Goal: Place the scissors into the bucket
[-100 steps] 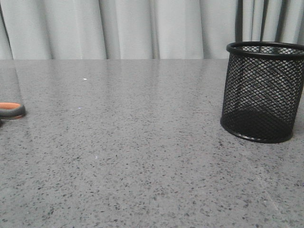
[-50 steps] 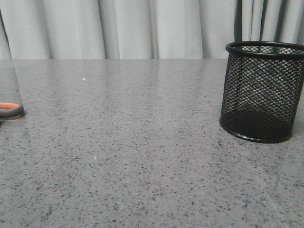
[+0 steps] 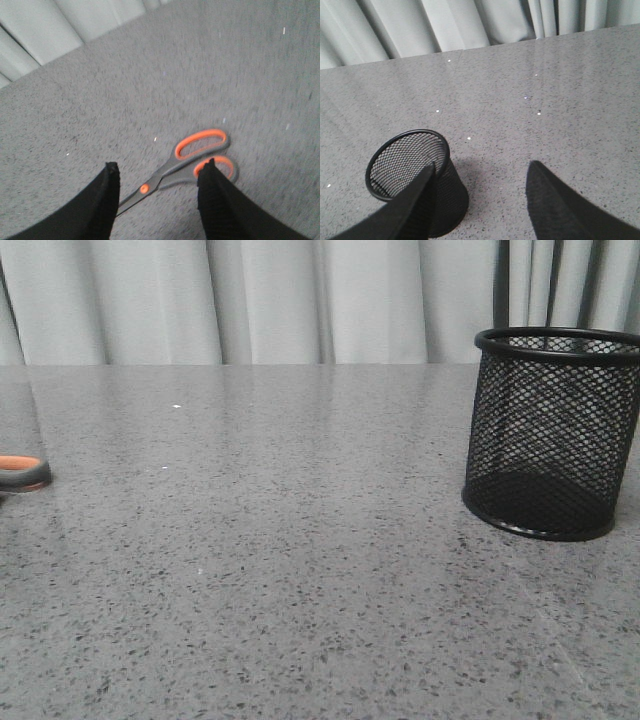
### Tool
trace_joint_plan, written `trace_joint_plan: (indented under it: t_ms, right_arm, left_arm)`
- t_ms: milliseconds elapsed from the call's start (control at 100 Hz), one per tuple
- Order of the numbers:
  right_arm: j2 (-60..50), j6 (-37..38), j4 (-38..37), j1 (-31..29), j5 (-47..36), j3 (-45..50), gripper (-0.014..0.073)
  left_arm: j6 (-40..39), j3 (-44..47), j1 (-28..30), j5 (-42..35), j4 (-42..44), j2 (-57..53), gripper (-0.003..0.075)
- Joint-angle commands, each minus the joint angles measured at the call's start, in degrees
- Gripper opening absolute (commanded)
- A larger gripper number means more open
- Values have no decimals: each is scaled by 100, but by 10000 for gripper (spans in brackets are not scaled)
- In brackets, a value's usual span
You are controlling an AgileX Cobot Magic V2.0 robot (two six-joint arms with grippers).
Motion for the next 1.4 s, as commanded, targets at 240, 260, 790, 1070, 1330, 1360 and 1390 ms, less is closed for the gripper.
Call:
trace_joint_plan:
  t_ms: [240,260,790,1070,1330,1360,1390]
  right_arm:
    - [88,-83,18,53,-445,-215,361]
    - [88,-83,18,53,-445,-215,361]
    - [88,-293,8,165,-445,-192,359]
    - [88,-293,-113,429,-406,-169,359]
    - [88,-293,-222,455,-396,-169,359]
    - [88,-293,-247,455,-396,-169,359]
    - [92,-293,-291,455,-396,-169,359]
  left_arm:
    - [233,-1066,-1577,1331,2733,2024,325]
    - [413,-1087,-1563,1388,2746,2119,325]
    - [4388,-1313,-192,1682,514,3386,342]
    - [4685,-2065,456,1859,-80,4182,390]
    - [5322,-2301,846,2180,-458,4666,390]
    - [5334,-2301,846,2179,-458,4720,390]
    - [5390,-2301,846,2179,-475,4765,390]
